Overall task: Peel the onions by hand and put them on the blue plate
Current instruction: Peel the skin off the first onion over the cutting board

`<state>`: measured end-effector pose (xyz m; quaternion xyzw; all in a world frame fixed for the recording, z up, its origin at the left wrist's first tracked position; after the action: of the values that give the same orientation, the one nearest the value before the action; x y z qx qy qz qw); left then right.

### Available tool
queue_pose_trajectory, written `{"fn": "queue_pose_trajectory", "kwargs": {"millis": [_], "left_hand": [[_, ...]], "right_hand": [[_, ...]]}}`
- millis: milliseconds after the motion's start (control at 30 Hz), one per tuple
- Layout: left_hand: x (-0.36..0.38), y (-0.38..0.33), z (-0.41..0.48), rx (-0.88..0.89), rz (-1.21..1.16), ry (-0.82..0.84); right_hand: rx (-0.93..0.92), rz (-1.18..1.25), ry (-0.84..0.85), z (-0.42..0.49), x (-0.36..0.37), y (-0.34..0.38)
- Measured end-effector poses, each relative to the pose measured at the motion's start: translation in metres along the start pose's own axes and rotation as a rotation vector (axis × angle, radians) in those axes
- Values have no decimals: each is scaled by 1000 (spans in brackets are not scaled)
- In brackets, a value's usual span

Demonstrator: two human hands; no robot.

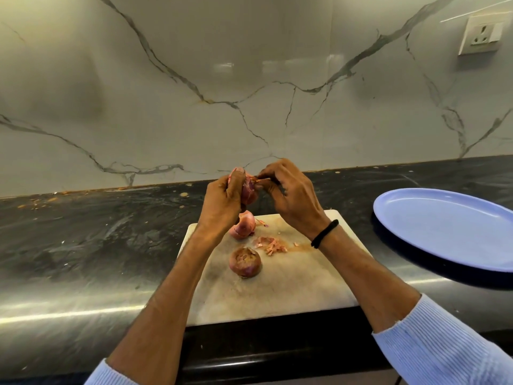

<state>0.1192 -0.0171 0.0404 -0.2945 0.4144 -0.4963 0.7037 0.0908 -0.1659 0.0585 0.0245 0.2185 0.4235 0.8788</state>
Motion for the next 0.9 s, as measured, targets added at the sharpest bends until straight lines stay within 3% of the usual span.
{"fn": "queue_pose_trajectory", "kwargs": {"millis": [167,367,633,767,900], "left_hand": [[-2,-3,-1,52,35,-33],[-15,-9,-4,82,183,-195],[-13,-13,-4,119,248,-171],[-13,-1,5,41,184,-156],[-12,10,9,-49,123,-107]], "right_hand": [[111,114,-16,-3,5,-4],[220,189,26,-10,15,-5],[532,421,75,-15,24,-27],[733,699,48,-19,27,-34],[784,773,36,-17,23,-34]]}}
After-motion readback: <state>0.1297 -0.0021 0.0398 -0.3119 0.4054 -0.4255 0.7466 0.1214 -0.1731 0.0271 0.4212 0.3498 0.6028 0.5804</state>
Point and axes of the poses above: each hand's wrist, its own z-axis towards the middle knuckle, its own x-axis out of the palm, y = z × x, the point moved 8 cm from there along z, towards the middle knuckle, and after that the axes turned 1 degree about x, right-handed, at the moved point
